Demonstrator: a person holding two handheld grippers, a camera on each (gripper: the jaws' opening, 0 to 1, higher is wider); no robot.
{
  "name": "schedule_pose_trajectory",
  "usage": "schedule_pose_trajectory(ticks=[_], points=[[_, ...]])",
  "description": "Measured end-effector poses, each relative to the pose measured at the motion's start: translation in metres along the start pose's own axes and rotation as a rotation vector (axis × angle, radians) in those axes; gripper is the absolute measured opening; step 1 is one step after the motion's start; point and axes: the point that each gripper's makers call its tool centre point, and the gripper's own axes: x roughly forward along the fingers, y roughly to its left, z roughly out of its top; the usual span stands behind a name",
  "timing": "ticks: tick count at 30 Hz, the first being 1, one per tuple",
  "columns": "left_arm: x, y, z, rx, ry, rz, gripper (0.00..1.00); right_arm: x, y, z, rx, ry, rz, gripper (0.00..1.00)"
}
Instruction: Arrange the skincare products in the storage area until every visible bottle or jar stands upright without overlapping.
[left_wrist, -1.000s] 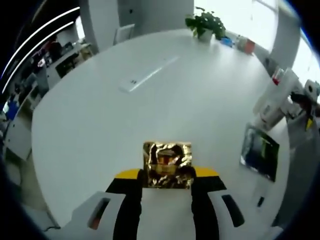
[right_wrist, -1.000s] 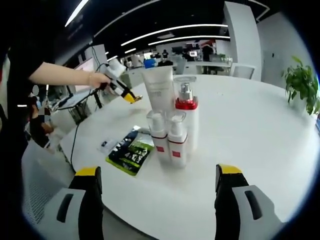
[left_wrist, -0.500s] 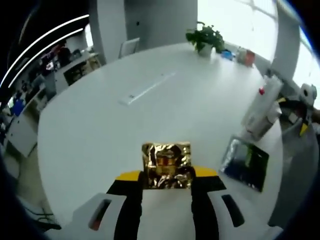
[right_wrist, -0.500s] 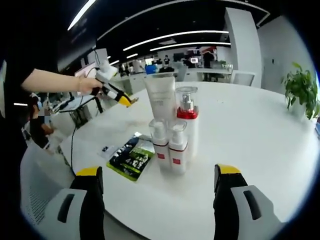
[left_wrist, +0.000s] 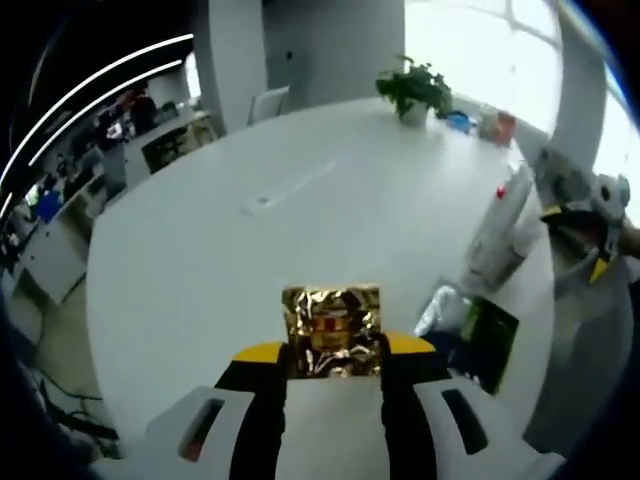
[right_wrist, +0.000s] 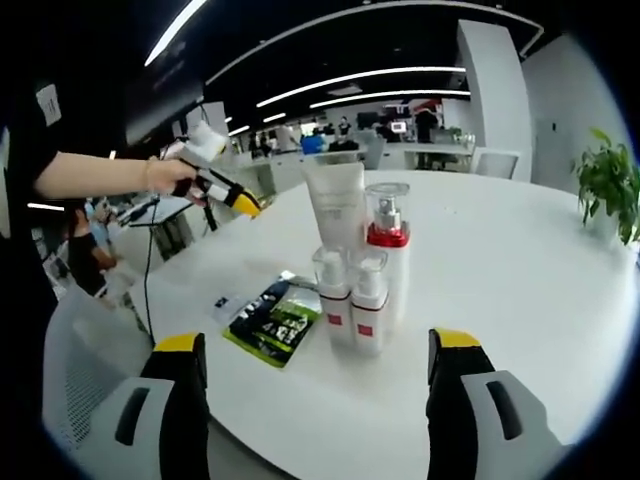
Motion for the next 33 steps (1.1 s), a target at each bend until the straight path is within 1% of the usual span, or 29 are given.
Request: schedule_pose_trajectory(ticks=[1,2,6,12,15,16,17,19,21,22,23,24,26,30,33], points=[[-0.003,-0.004,-0.001,0.001,0.001,0.002,0.37,0.0,0.002,0.0,-0.006,-0.002,0.006,0.89],[-0.004,-0.004,-0.002,0.002,0.001,0.006,0.37,0.0,0.002,0.001,-0.008,-0.005,0.008,0.87],[-0.013,-0.011,-0.002,0.004,-0.017,0.014,0.37,0.0,0.004,0.005,-0.01,-0.022,0.015,0.84],[-0.032,-0.02,-0.001,-0.014,-0.045,0.044,0.37,-0.001,0.006,0.007,-0.007,-0.038,0.028,0.8],[-0.04,-0.025,-0.002,-0.023,-0.046,0.054,0.37,-0.003,0.011,0.013,-0.039,-0.055,0.032,0.77],[-0.045,-0.03,-0.002,-0.024,-0.047,0.059,0.37,-0.004,0.013,0.015,-0.043,-0.061,0.035,0.75],[-0.047,-0.032,-0.002,-0.024,-0.048,0.06,0.37,-0.004,0.014,0.015,-0.044,-0.061,0.036,0.73],[-0.049,-0.034,-0.001,-0.03,-0.065,0.053,0.37,-0.004,0.015,0.019,-0.038,-0.063,0.037,0.74],[-0.052,-0.045,0.0,-0.031,-0.069,0.058,0.37,-0.005,0.02,0.024,-0.027,-0.082,0.05,0.72],[-0.052,-0.047,-0.001,-0.026,-0.07,0.061,0.37,-0.005,0.021,0.025,-0.025,-0.083,0.053,0.71],[-0.053,-0.049,-0.001,-0.018,-0.073,0.063,0.37,-0.004,0.025,0.029,-0.024,-0.088,0.06,0.71],[-0.054,-0.059,0.0,-0.014,-0.075,0.063,0.37,-0.002,0.029,0.033,-0.03,-0.092,0.068,0.72],[-0.054,-0.065,0.0,-0.012,-0.08,0.062,0.37,0.002,0.033,0.037,-0.05,-0.091,0.079,0.75],[-0.054,-0.077,-0.001,0.001,-0.086,0.067,0.37,0.014,0.05,0.05,-0.059,-0.105,0.133,0.73],[-0.057,-0.086,-0.001,-0.013,-0.094,0.072,0.37,0.023,0.062,0.061,-0.049,-0.119,0.18,0.71]])
